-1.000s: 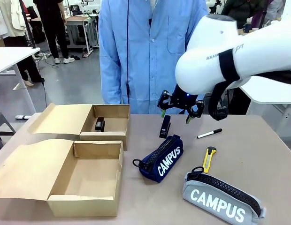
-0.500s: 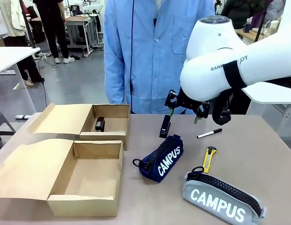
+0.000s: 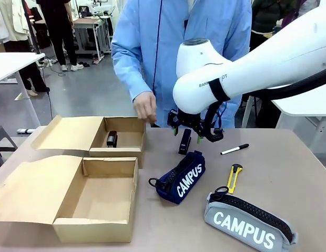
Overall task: Place items inside the box.
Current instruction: Pick up a Pencil pouch or Stapler and place it inside the Mailer Box closest to the robot.
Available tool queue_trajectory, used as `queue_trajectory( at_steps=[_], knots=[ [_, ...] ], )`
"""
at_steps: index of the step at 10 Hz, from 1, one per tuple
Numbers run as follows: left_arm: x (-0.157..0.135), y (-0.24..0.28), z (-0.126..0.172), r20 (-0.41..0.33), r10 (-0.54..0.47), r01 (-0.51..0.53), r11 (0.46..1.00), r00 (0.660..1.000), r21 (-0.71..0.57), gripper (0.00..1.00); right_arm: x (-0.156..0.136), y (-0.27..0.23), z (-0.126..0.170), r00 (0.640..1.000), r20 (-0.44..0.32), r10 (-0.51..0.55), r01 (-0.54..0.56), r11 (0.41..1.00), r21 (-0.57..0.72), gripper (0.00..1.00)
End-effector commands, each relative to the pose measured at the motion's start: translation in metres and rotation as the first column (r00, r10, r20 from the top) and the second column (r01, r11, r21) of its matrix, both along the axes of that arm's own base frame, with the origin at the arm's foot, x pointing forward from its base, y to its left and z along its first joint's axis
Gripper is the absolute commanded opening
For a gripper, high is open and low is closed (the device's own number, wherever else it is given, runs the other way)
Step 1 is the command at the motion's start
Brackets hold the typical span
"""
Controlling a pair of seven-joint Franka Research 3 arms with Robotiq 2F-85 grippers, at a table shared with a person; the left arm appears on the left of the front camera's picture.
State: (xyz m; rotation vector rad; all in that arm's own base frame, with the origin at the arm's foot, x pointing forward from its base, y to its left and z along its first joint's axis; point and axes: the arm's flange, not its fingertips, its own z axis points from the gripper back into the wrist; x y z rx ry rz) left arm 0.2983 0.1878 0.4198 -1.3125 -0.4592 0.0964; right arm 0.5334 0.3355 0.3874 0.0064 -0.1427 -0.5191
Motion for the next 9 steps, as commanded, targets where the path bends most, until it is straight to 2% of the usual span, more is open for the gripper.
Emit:
queue_trajectory(
  at_steps=[1,2,3,4,5,6,7,8,9],
  knots=[
    [-0.002,-0.001,0.002,0.028,-0.003,0.004,1.0,1.0,-0.01,1.0,-0.014,-0.025,0.025,1.0,0.005,0.006,-0.006,1.0,0.011,1.0],
    [-0.002,-0.001,0.002,0.028,-0.003,0.004,1.0,1.0,-0.01,1.0,-0.052,-0.097,0.059,0.994,-0.09,0.068,-0.048,0.977,0.206,1.0],
    [-0.002,-0.001,0.002,0.028,-0.003,0.004,1.0,1.0,-0.01,1.0,-0.088,-0.17,0.075,0.985,-0.169,0.037,0.016,0.953,0.304,1.0],
    [-0.002,-0.001,0.002,0.028,-0.003,0.004,1.0,1.0,-0.01,1.0,-0.13,-0.233,0.076,0.987,-0.155,0.046,0.014,0.93,0.366,1.0],
    [-0.002,-0.001,0.002,0.028,-0.003,0.004,1.0,1.0,-0.01,1.0,-0.157,-0.284,0.067,0.986,-0.072,0.153,-0.096,0.857,0.506,1.0],
    [-0.002,-0.001,0.002,0.028,-0.003,0.004,1.0,1.0,-0.01,1.0,-0.179,-0.337,0.043,0.944,0.083,0.318,-0.296,0.713,0.636,1.0],
    [-0.002,-0.001,0.002,0.028,-0.003,0.004,1.0,1.0,-0.01,1.0,-0.191,-0.378,0.011,0.856,0.303,0.418,-0.498,0.515,0.697,1.0],
    [-0.002,-0.001,0.002,0.028,-0.003,0.004,1.0,1.0,-0.01,1.0,-0.19,-0.408,-0.024,0.842,0.395,0.369,-0.524,0.383,0.761,1.0],
    [-0.002,-0.001,0.002,0.028,-0.003,0.004,1.0,1.0,-0.01,1.0,-0.177,-0.415,-0.056,0.868,0.385,0.314,-0.477,0.308,0.823,1.0]
  ],
)
